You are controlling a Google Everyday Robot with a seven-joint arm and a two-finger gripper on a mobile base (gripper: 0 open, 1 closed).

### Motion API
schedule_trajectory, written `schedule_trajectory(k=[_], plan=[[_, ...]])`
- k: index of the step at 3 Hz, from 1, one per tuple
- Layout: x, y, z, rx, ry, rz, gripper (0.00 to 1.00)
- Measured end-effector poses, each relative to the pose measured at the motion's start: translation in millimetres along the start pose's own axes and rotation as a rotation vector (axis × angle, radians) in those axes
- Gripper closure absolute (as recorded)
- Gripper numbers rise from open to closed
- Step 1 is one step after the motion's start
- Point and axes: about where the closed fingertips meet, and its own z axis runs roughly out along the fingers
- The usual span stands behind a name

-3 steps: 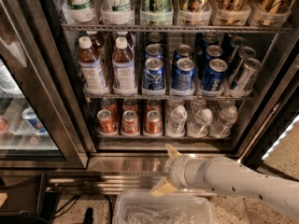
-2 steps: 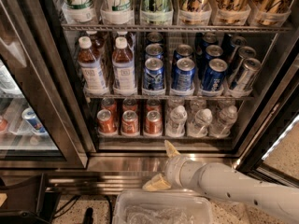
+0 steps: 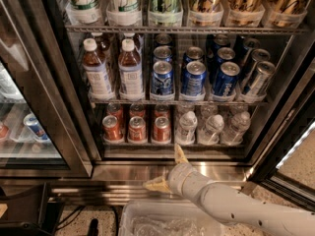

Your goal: Pick coke can from bottom shelf of fridge

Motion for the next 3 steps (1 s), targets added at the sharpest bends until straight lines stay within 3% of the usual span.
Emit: schedule_trajectory(k=[2, 3], plan=[[-4.2, -17.4, 8.3, 0.177, -0.107, 0.047, 0.00], [-4.2, -17.4, 8.3, 0.178, -0.108, 0.047, 0.00]])
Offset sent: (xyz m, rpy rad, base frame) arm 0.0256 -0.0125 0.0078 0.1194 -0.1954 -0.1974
